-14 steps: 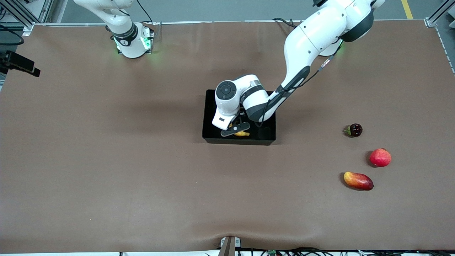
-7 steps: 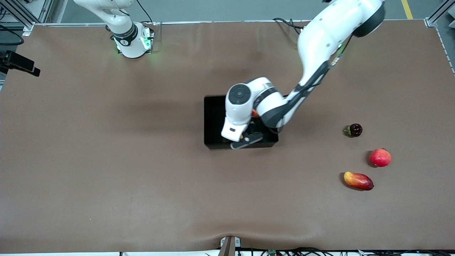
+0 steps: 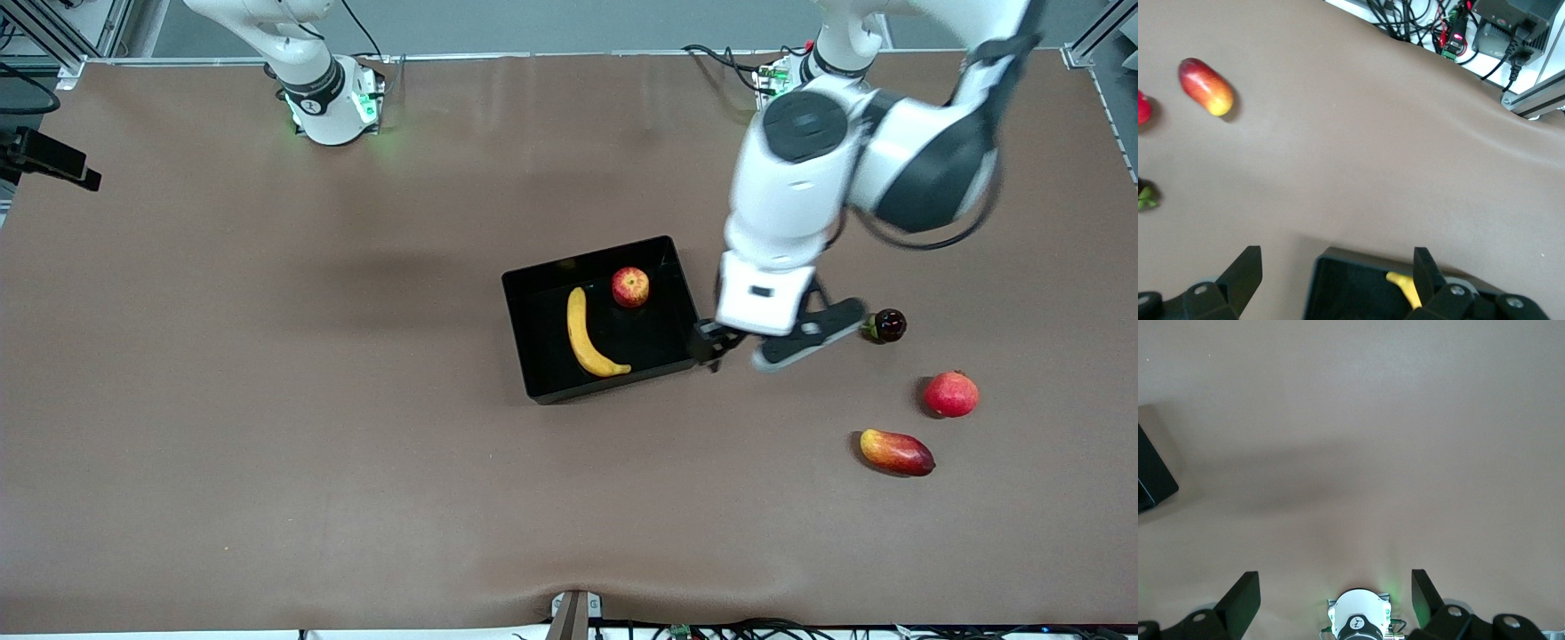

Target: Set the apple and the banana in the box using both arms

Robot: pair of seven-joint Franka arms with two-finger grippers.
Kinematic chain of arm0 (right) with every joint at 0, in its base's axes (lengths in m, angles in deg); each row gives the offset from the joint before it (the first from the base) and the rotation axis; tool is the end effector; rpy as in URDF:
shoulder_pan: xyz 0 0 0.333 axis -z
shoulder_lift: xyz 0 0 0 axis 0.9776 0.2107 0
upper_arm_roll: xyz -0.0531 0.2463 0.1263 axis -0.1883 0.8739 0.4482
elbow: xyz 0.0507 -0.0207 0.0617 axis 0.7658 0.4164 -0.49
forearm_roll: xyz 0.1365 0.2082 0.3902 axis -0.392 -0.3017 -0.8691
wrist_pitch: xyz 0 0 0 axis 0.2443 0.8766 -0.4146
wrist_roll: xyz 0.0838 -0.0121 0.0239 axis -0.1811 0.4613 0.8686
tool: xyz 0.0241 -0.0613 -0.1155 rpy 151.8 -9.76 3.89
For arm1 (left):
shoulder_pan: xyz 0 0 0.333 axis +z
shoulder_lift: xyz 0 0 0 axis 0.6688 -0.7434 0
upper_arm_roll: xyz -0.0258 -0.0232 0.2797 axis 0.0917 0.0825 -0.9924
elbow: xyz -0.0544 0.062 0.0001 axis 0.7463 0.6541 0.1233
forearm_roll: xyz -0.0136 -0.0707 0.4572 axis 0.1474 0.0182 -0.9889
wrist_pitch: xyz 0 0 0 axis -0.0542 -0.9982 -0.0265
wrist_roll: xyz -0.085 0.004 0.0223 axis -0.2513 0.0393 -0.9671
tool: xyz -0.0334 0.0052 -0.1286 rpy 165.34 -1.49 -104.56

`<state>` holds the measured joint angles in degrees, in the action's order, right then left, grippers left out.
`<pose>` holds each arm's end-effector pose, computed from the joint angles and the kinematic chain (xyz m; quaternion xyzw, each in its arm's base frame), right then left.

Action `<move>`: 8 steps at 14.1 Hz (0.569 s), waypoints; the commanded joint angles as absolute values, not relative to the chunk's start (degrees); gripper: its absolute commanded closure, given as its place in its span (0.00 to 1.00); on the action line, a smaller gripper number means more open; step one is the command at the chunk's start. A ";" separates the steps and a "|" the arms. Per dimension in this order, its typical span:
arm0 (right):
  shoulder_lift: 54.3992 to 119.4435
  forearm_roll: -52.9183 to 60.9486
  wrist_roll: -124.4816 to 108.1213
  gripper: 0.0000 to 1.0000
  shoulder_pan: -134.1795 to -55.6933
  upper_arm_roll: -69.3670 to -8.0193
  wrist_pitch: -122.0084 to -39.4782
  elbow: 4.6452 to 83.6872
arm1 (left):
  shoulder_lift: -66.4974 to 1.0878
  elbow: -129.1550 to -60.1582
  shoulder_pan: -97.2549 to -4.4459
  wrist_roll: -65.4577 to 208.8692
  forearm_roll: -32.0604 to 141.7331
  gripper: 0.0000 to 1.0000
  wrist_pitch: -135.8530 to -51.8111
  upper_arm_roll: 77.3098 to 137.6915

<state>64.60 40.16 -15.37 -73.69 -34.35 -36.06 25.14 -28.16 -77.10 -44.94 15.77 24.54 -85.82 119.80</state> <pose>0.5859 -0.0517 0.6195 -0.9940 0.0627 0.0895 0.0089 0.6580 -0.3391 0.4534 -0.9676 -0.2235 -0.1172 0.0035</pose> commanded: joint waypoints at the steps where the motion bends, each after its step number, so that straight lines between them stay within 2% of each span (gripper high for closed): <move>1: 63.11 39.37 -14.71 0.00 -72.21 -33.51 -35.87 26.44 | -23.01 -79.50 -38.05 26.42 29.57 0.00 -81.28 120.11; 8: 63.19 39.37 -14.79 0.00 -71.77 -33.51 -35.87 26.44 | -12.81 -79.93 -23.45 55.10 33.78 0.00 -67.12 119.94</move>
<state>64.59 40.15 -15.37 -73.28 -34.42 -36.01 25.27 -17.44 -77.44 -26.37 50.27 30.48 -69.30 119.74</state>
